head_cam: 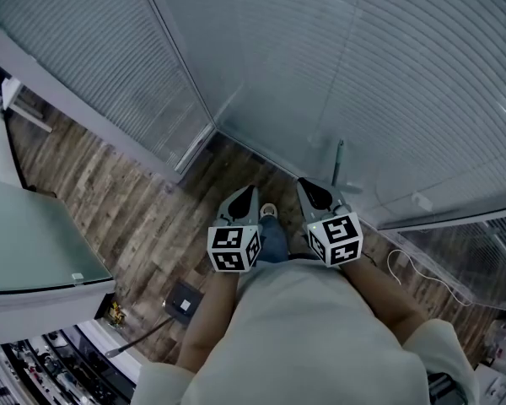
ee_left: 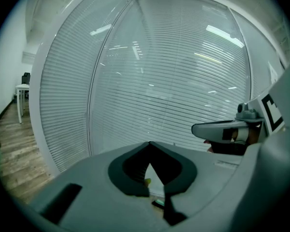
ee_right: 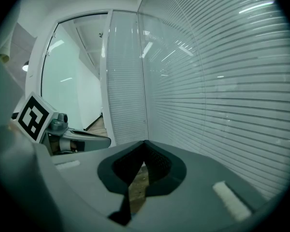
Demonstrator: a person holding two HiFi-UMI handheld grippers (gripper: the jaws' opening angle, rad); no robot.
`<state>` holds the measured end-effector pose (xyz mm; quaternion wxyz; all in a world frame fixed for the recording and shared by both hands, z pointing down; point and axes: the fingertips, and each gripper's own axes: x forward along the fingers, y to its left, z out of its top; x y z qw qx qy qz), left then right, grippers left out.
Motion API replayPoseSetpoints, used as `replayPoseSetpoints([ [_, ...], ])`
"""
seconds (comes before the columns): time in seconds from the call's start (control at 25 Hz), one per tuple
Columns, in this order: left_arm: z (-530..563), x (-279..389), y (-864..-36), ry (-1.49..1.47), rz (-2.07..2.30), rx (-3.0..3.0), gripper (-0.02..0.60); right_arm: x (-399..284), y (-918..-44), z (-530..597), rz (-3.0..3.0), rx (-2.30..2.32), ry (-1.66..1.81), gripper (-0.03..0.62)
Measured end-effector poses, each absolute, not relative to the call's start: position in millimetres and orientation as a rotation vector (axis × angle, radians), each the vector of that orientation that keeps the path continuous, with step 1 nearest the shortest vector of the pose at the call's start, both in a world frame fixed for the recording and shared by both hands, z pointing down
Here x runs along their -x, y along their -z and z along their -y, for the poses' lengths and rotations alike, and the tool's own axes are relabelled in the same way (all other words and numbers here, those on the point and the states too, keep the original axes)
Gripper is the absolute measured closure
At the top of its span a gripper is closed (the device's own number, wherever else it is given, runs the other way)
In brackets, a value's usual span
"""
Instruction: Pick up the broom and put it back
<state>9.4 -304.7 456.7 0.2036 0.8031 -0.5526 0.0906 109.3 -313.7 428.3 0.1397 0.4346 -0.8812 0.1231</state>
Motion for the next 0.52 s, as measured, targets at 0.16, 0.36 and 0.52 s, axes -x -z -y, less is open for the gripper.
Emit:
replayPoseSetpoints([
  [0.16, 306.0, -10.0, -456.6, -0.252, 1.540, -2.243, 0.577, -108.6, -428.9, 314.6, 2.549, -1.249, -0.362, 0.589],
  [0.36, 305.4, -9.0, -454.4, -0.248, 1.542, -2.247, 0.577, -105.7, -428.4, 313.6, 2.551, -1.242, -0.355, 0.588],
  [0.52, 306.7, -9.3, -455.8, -0.250, 1.539, -2.252, 0.577, -102.3, -430.4, 313.7, 2.555, -1.227, -0.349, 0.588],
])
